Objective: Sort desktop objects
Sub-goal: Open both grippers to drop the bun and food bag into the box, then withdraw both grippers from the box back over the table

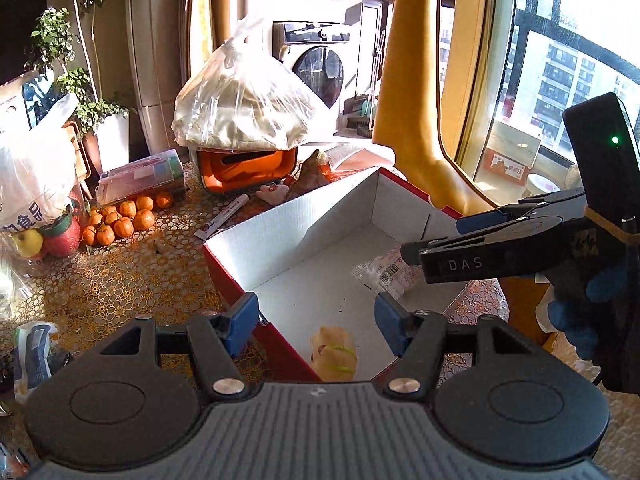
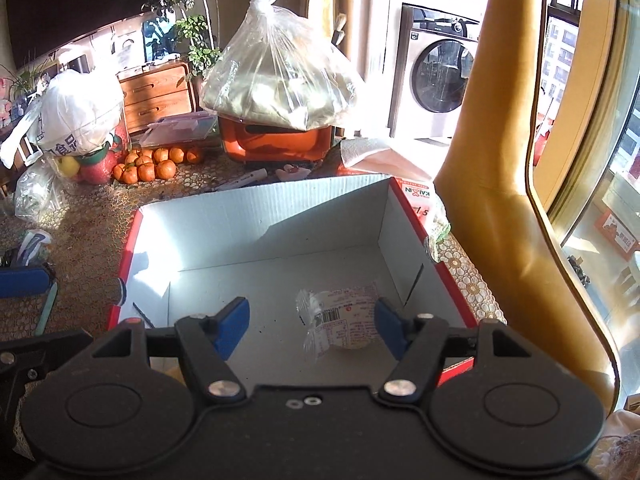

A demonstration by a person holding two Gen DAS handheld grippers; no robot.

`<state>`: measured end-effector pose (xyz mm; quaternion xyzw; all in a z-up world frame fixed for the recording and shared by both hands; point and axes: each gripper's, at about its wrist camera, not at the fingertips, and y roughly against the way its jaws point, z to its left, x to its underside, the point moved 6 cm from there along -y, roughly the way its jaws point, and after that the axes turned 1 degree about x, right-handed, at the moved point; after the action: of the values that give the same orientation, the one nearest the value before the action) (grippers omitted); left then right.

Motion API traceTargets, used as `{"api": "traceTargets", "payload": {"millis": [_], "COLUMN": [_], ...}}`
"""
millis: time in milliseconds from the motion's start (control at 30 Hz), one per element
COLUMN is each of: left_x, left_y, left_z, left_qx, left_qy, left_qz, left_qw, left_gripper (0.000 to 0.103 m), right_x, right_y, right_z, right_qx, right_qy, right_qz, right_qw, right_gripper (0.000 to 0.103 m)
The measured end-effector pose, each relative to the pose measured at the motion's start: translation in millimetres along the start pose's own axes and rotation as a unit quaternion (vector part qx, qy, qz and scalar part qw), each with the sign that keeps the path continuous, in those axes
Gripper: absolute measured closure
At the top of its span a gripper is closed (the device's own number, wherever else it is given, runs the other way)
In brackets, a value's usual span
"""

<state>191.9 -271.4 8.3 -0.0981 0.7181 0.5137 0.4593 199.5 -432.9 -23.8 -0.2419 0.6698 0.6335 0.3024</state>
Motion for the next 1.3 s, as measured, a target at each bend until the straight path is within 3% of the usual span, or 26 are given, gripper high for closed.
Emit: {"api": "traceTargets", "payload": {"millis": [467,967,1300], "left_x": [26.5,73.6,110.5], "left_y": [49.8,102.8,130.3], "left_z": [29.7,81.0,123.1], "left_qx": [-0.026,-0.074,-0.121], "left_qy": [0.027,0.077,0.098], "left_qz": [-0.033,-0.057,-0.072], "left_qw": [0.9987,0.9927,0.9852], "left_gripper": [0.04,0.028,0.026], "right_x": [-4.6,12.6,27.0], "right_y": [52.0,76.1,78.6], "right_z": [49.6,117.9,170.2], "right_qx": [-0.019,-0.054,-0.087], "right_qy": [0.018,0.035,0.048], "right_qz": [-0.097,-0.124,-0.147], "right_qw": [0.995,0.99,0.984], "right_gripper": [0.026,0.022,0.021]}}
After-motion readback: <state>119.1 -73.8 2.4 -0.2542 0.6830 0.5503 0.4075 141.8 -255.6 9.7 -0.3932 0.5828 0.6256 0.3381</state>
